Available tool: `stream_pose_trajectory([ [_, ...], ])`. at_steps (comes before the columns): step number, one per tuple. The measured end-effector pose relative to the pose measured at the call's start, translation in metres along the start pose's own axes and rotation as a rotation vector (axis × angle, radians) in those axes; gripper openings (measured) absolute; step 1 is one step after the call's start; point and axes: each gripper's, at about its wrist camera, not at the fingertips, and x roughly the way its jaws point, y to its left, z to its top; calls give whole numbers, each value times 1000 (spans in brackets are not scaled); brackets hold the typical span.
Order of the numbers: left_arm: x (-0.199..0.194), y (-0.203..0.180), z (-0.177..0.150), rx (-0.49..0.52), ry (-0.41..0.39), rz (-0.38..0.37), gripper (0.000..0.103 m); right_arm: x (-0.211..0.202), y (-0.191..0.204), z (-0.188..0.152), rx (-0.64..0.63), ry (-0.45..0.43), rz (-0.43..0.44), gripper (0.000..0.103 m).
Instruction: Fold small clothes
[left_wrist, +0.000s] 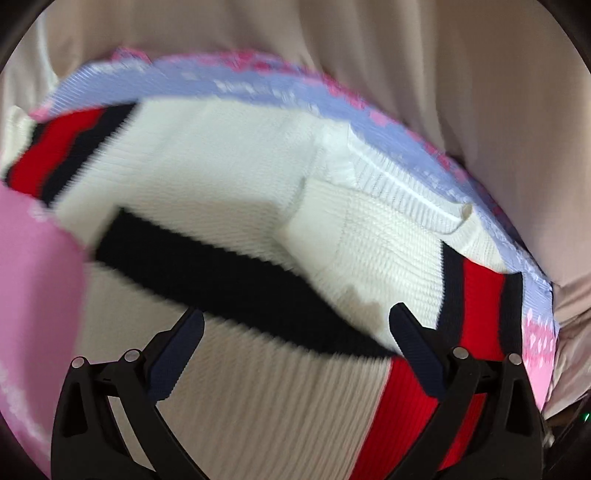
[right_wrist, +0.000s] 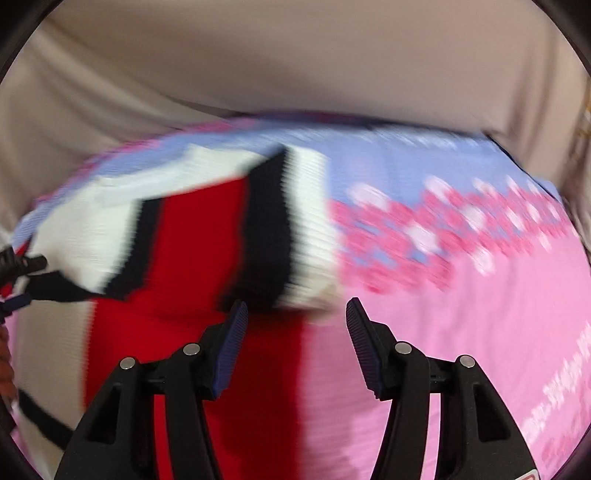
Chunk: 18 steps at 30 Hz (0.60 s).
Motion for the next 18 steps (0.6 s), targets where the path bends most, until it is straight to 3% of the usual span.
stream_pose_trajectory([
  [2,19,-12,2,-7,12,16,90,11,-16,-7,18,16,-5,55],
  [3,21,-19,3,1,-4,60,79,13,-21,-7,39,25,13,55],
  [4,21,-24,4,9,-25,71,64,18,-26,-8,56,32,26,55],
  [5,20,-30,7,26,-29,38,38,26,-27,-5,67,37,40,55],
  [7,16,-34,17,1,-16,-1,17,34,-25,-1,66,35,69,48],
  [8,10,-33,22,-11,-32,-23,6,32,-17,1,63,34,83,31],
  [9,1,-33,28,-19,-51,-57,6,34,-12,5,61,37,93,20],
  [11,-25,-29,41,-30,-105,-93,6,28,-10,14,75,12,115,11],
  [14,-51,-17,45,-1,-208,-40,6,-1,-11,24,109,-87,161,11],
  [15,-44,-10,44,11,-209,16,6,3,-11,20,97,-80,159,12],
  [17,-16,1,38,26,-139,88,6,35,-8,9,43,53,121,13],
  [18,1,8,35,25,-78,111,6,37,-11,0,33,44,99,16],
])
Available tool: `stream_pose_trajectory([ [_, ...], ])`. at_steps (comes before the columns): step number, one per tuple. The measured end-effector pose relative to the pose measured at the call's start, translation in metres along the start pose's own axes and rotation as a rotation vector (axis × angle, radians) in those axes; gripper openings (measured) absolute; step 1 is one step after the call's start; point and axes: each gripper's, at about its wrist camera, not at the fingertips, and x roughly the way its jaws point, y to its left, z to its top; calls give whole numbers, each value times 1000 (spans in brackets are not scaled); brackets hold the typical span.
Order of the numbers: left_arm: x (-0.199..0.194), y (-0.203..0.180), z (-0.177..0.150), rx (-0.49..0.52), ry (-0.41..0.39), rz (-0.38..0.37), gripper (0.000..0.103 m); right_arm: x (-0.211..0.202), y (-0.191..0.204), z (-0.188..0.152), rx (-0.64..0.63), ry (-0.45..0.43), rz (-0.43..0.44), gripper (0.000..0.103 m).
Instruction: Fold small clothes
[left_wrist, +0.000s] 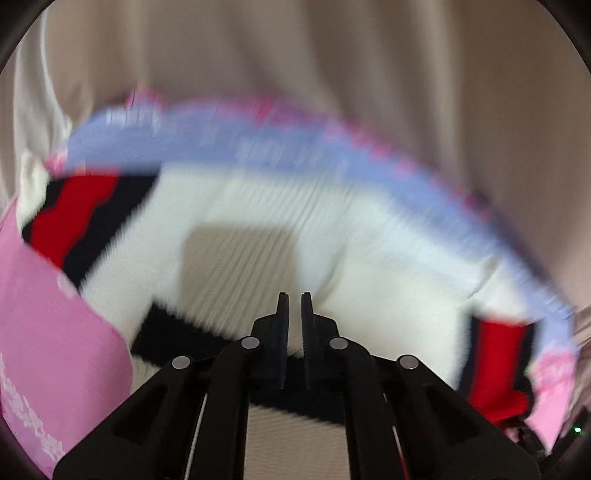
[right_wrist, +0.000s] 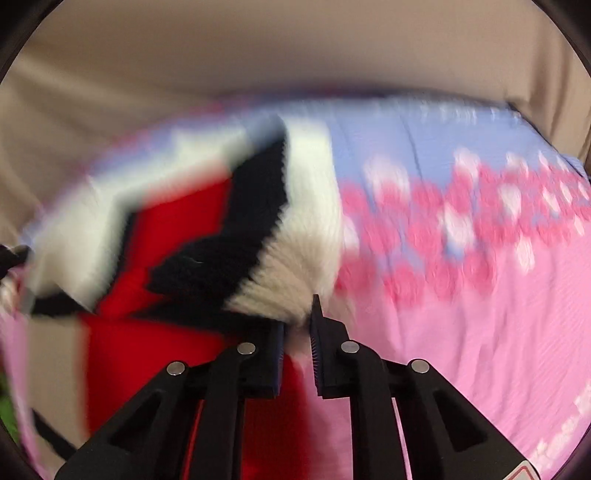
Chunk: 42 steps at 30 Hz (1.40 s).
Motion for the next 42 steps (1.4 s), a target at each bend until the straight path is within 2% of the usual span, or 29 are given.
stream_pose_trajectory([
  [1,10,4,-8,-19,52,-23,6,-7,-2,-2,4,-13,1,17],
  [2,9,7,-11,-40,52,-73,7,-15,-5,-2,13,-12,1,17],
  [3,4,7,-14,-64,32,-123,17,-27,-10,-3,26,-38,13,20],
  [4,1,6,-14,-74,23,-145,30,-35,-12,-5,29,-56,12,28],
  [5,-1,0,-14,-84,22,-168,57,-40,-13,-6,24,-63,-1,31],
  [6,-1,-7,-12,-88,20,-171,71,-42,-13,-8,16,-59,-16,33],
  [7,2,-14,-10,-88,21,-166,71,-42,-13,-7,13,-57,-22,33],
  [9,12,-23,-8,-91,45,-168,71,-46,-10,-7,22,-56,-33,33],
  [11,27,-29,-2,-111,87,-157,70,-60,-1,-5,30,-108,-23,33],
  [13,29,-35,0,-111,63,-123,59,-77,12,2,18,-173,17,33],
  [14,30,-38,2,-108,72,-138,49,-78,19,8,6,-186,33,33],
  [15,31,-40,3,-109,76,-138,30,-74,27,16,-14,-192,51,33],
  [17,33,-39,5,-116,83,-136,11,-52,34,27,-37,-157,29,34],
  [18,31,-35,7,-126,80,-155,9,-35,33,31,-21,-104,0,33],
  [19,24,-30,8,-142,66,-178,9,-29,30,33,17,-78,10,33],
  [21,2,-19,16,-149,12,-219,9,-36,23,30,62,-103,55,33],
  [23,-14,-8,20,-136,-30,-226,9,-40,20,23,52,-111,33,33],
  [26,-2,3,18,-90,-15,-143,9,-31,13,6,30,-71,-1,33],
  [28,14,9,12,-96,27,-138,9,-25,5,-3,71,-34,9,33],
  [31,21,7,3,-84,20,-111,9,-33,4,-1,114,-77,48,32],
  [33,26,4,-1,-63,17,-85,10,-25,15,8,61,-64,49,23],
  [35,26,2,-1,-45,8,-66,10,-1,20,11,-6,2,-14,22],
  [36,25,3,-2,-43,10,-63,10,7,15,11,-12,2,-37,22],
  [38,24,3,-1,-37,17,-57,10,0,7,17,47,9,-22,21],
  [40,24,2,-1,-28,19,-53,10,-20,8,20,81,-46,4,17],
  [42,26,1,-1,-22,17,-48,11,-18,15,19,38,-56,-4,17],
])
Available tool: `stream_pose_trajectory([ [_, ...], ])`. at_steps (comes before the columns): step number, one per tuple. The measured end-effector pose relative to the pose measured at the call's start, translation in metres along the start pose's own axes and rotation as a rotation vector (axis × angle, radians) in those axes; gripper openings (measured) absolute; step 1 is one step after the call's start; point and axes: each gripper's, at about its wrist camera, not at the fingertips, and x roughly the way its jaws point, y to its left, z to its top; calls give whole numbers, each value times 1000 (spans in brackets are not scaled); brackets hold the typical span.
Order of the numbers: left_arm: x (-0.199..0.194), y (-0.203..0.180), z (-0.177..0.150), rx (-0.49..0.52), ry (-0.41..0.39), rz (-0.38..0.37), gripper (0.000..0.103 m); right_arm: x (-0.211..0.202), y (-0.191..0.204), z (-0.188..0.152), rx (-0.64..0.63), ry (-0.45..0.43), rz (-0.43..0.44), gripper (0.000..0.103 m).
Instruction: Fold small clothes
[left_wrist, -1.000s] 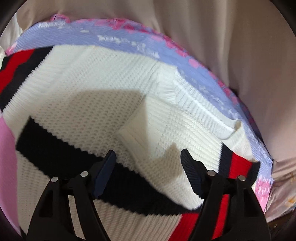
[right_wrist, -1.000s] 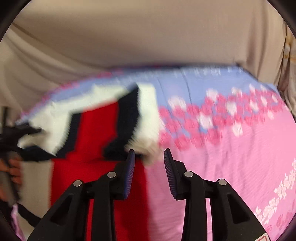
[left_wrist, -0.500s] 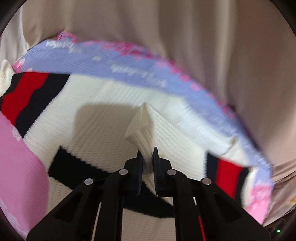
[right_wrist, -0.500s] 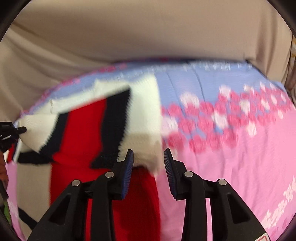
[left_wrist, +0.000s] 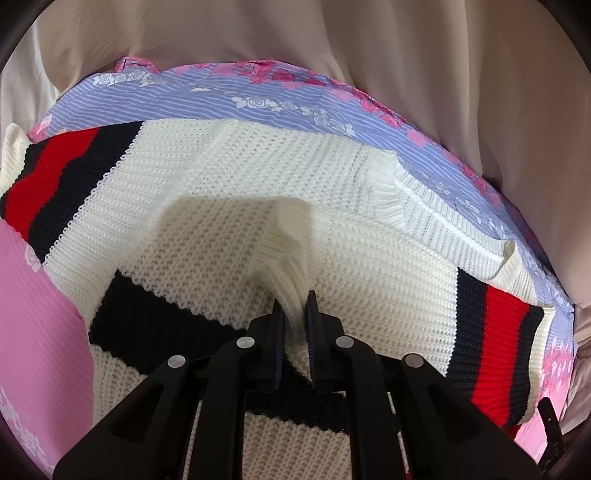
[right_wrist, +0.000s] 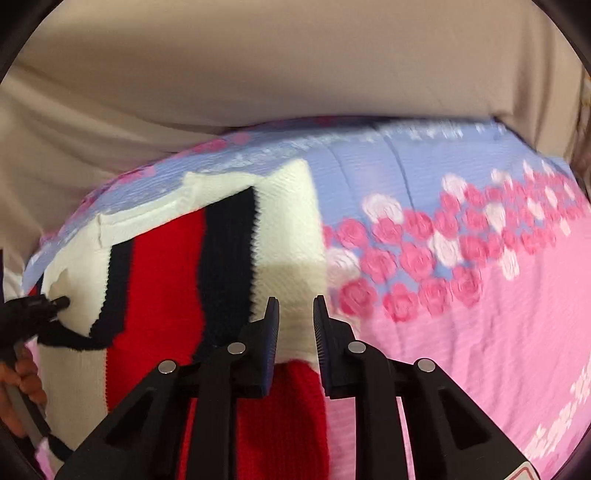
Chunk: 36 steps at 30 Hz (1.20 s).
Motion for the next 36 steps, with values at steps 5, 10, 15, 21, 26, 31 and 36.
stream_pose_trajectory([
  [5,-9,5,0,-36,2,-32,14,11,13,-5,-66,49,-68,18],
  [10,-45,45,-5,-138,-38,-110,19,-25,48,-12,-90,25,20,19],
  [15,-47,57,2,-231,-9,-172,46,-23,81,-15,-182,24,16,31],
  [21,-3,23,6,-203,65,-100,46,-15,31,-17,-72,1,-119,59],
  [26,-12,8,10,-164,30,-153,7,15,1,-14,33,82,-16,38],
  [31,-30,13,14,-131,-29,-124,7,1,-10,-4,50,-1,49,19],
  [36,-4,10,-3,-96,23,-48,7,14,-30,-17,45,64,59,26],
])
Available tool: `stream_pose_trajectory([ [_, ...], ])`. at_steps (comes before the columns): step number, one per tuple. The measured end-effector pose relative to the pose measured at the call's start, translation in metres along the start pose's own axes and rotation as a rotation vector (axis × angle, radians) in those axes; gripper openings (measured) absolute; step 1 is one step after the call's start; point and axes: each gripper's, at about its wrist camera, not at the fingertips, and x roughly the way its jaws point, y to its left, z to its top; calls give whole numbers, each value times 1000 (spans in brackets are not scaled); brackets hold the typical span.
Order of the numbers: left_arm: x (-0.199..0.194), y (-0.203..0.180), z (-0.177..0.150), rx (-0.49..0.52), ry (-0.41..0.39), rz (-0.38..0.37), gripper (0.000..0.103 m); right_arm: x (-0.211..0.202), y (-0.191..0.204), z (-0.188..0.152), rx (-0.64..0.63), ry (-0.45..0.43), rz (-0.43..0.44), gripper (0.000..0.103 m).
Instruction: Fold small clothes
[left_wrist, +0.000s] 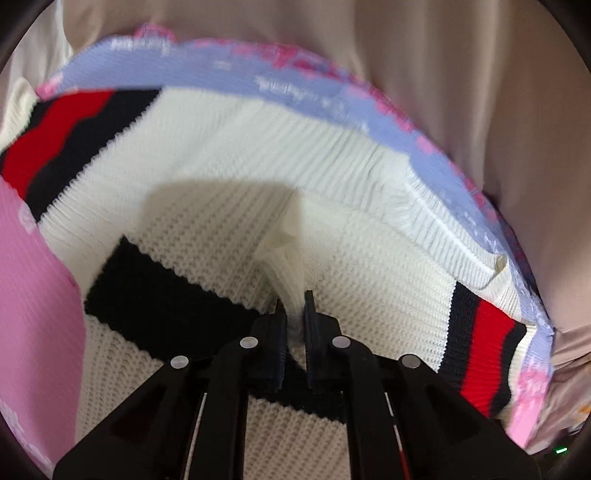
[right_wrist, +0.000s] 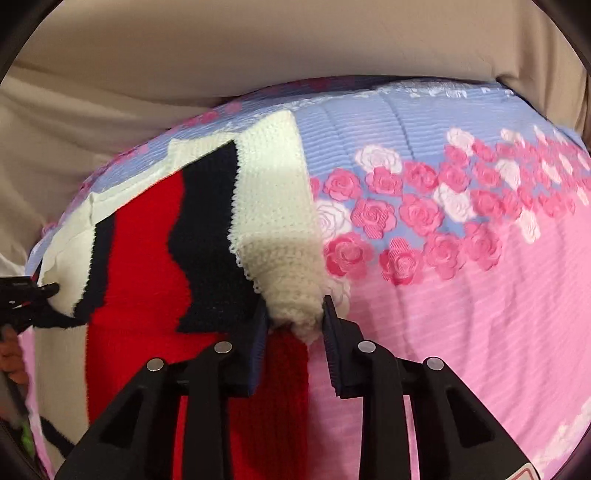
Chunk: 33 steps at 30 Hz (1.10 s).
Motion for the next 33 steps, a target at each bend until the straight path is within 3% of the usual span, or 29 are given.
stream_pose_trajectory([
  [5,-1,-5,-2,28,-13,21,8,-51,18,11,-10,-154,-34,25],
  [7,-1,-7,-2,33,-12,26,8,-35,27,13,-44,-123,-30,12],
  [9,-1,-3,-4,34,-11,24,10,13,28,10,-79,23,-95,0],
  [10,-2,-1,-4,28,-5,15,10,16,28,10,-84,-13,-93,0],
  [11,-5,2,-3,17,-1,-1,11,15,33,13,-91,6,-112,0],
  [13,-21,19,-1,-43,-29,-85,17,-16,50,19,-87,-31,-90,2],
  [14,-33,32,1,-81,-55,-102,27,-29,61,20,-106,-54,-75,2],
  [15,-40,44,4,-112,-75,-104,49,-38,71,19,-129,-68,-69,7],
  [17,-63,86,13,-194,-143,-87,66,-51,93,18,-171,-70,-47,25],
  [19,-79,134,25,-248,-181,-12,69,-65,115,28,-183,-96,14,58],
  [21,-86,171,35,-285,-192,51,69,-82,136,53,-159,-169,68,66],
  [23,-93,207,44,-310,-207,108,69,-90,160,78,-143,-205,97,66],
  [26,-97,248,60,-295,-229,188,84,-100,187,91,-152,-233,125,68],
  [32,-69,333,101,-389,-177,244,85,-89,204,15,-214,-140,50,70],
  [33,-61,345,106,-417,-164,252,80,-84,199,0,-207,-106,40,70],
])
